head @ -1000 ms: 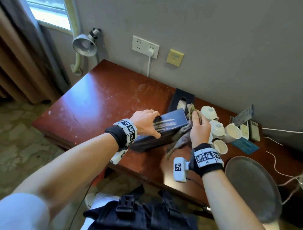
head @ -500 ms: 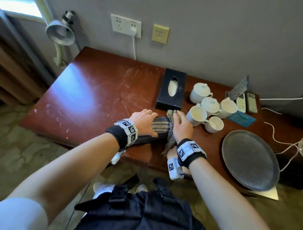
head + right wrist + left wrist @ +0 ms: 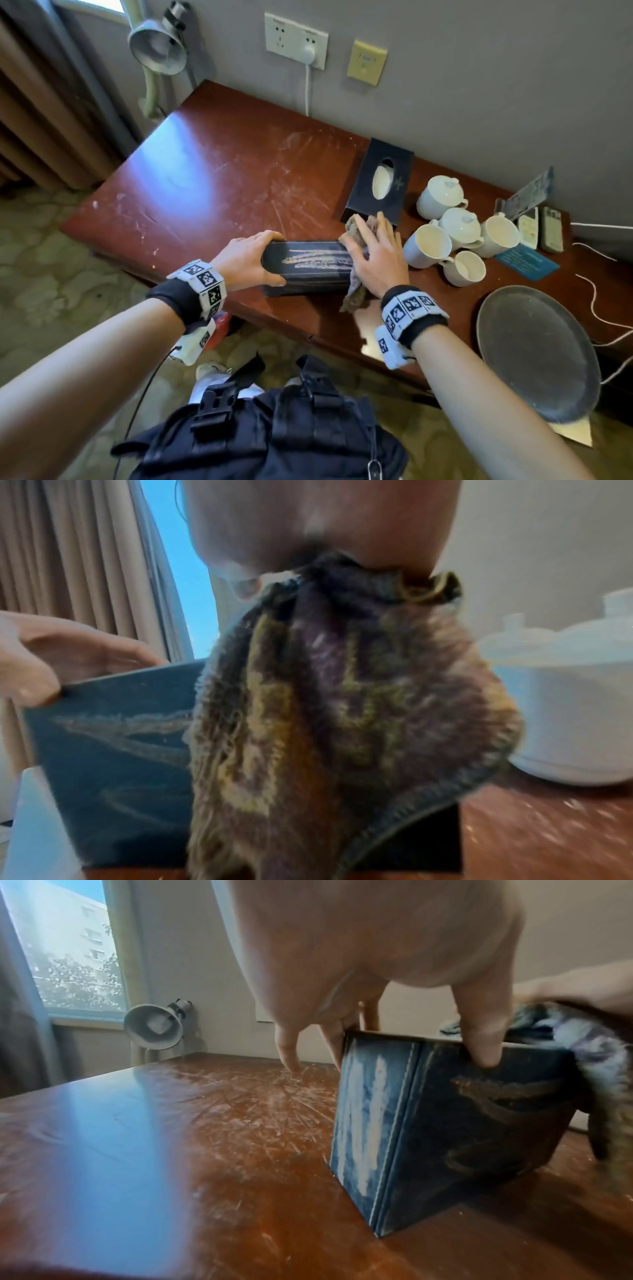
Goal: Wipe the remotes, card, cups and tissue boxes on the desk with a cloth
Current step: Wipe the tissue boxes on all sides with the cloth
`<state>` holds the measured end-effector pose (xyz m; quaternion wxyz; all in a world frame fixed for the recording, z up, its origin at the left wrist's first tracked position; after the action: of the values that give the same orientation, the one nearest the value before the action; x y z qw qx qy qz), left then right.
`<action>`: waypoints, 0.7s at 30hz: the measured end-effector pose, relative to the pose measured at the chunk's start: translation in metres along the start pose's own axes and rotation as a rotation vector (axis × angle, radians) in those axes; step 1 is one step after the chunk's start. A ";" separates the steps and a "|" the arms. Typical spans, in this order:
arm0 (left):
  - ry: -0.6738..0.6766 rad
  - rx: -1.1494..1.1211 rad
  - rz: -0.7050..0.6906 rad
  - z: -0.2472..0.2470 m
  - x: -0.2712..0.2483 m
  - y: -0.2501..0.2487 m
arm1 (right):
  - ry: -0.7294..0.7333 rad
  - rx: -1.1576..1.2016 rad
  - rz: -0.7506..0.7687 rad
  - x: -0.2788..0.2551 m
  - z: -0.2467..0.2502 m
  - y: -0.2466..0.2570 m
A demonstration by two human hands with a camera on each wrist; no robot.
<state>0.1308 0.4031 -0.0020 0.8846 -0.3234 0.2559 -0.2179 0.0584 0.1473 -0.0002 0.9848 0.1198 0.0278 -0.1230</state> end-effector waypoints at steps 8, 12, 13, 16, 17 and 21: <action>-0.077 -0.123 -0.009 -0.006 -0.003 0.008 | -0.206 -0.085 0.094 -0.010 -0.039 0.045; -0.090 -0.144 0.005 -0.006 -0.005 0.012 | -0.294 -0.151 0.266 -0.009 -0.050 0.061; -0.091 -0.151 0.011 -0.006 -0.005 0.012 | -0.300 -0.160 0.286 -0.006 -0.048 0.051; -0.089 -0.170 0.026 -0.004 -0.005 0.011 | -0.299 -0.173 0.179 0.002 -0.039 0.003; -0.088 -0.180 0.032 -0.004 -0.005 0.011 | -0.294 -0.178 0.125 0.004 -0.036 -0.012; -0.097 -0.192 0.027 -0.006 -0.006 0.010 | -0.355 -0.158 -0.021 0.001 -0.034 -0.022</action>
<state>0.1253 0.4105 -0.0110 0.8638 -0.4131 0.2369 -0.1646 0.0530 0.1346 -0.0384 0.9792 0.0183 -0.1356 -0.1497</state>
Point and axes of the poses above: each hand's wrist, its own x-axis towards the middle knuckle, its own z-axis out of the back of the hand, y = z × x, the point moved 1 cm from there along x, towards the middle knuckle, and after that the axes turned 13 degrees about -x, right-handed, at the moved point
